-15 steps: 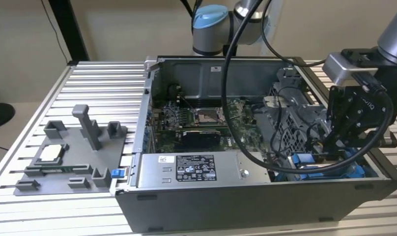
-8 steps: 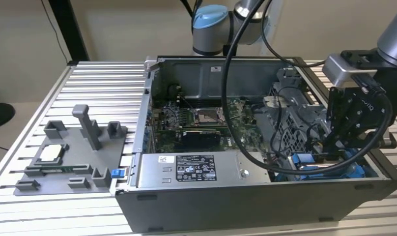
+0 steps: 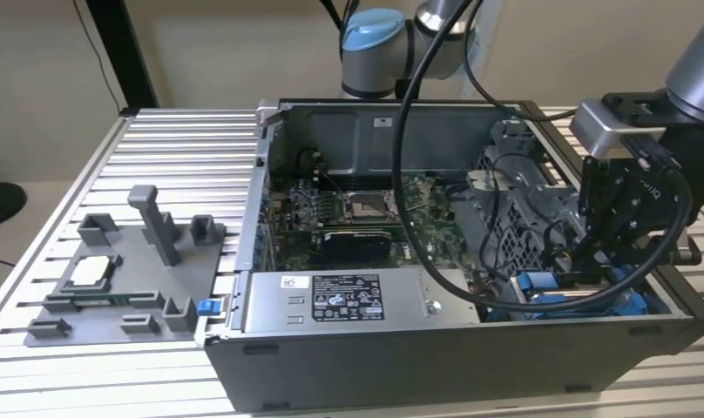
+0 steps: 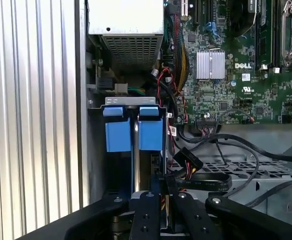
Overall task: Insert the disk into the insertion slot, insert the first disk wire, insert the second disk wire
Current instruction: 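Insert the second disk wire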
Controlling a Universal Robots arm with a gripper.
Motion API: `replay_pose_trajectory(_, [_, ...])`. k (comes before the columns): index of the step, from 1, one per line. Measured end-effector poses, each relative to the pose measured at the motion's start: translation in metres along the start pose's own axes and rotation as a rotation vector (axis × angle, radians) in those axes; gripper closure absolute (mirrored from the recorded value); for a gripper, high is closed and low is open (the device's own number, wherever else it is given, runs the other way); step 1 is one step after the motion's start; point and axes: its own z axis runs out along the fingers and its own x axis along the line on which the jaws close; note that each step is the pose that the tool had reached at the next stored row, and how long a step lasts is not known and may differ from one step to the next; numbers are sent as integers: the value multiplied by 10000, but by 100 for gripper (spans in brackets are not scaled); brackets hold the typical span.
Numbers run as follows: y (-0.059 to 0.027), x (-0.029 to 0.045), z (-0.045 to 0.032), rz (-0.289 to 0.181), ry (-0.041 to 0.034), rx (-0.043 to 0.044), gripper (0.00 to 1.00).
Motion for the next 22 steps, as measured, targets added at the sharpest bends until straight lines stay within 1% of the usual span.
replay_pose_trajectory(22, [-2, 2, 60, 0, -1, 7, 100])
